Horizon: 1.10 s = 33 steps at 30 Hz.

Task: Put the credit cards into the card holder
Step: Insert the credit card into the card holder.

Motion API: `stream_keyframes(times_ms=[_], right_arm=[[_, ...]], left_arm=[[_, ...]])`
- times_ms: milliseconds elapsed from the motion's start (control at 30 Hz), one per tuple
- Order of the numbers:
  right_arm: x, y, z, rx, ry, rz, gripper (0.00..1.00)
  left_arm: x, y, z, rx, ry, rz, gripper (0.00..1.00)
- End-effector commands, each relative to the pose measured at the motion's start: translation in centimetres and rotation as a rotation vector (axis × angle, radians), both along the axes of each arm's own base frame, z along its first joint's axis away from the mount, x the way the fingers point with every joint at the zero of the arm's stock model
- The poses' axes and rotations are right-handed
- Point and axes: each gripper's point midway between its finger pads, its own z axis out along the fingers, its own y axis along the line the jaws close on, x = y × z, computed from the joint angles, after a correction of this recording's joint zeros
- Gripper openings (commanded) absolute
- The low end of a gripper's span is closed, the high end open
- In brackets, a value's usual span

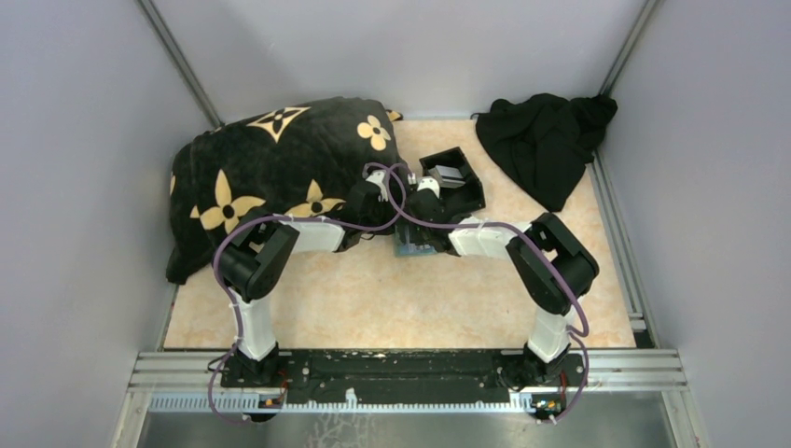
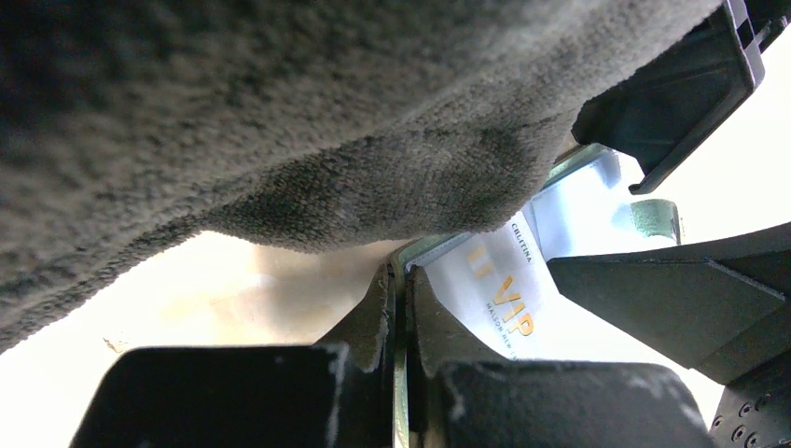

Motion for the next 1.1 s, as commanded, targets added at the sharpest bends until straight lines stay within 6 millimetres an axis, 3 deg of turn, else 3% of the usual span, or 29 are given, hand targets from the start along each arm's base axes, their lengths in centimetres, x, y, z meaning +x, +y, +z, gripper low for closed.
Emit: stream_keyframes(times_ms=[0,967,1067], right_arm=[[-3.3,-3.6,-4.6,-0.179,0.158,0.004,0.84],[-4.8,0.0,-4.9,-0.101,0.216,0.106,0.89],[-4.9,0.3,-4.9,-0.090,0.224,0.112,0.93]], left_arm=[[-11.9,6.9,-11.5,0.326,0.472,-0.067,0.01],[-12.8,7.0,-12.3,0.322,0.504,-0.077,0.02],[-12.9,7.0,-12.3,0.320,0.504,-0.076,0.02]])
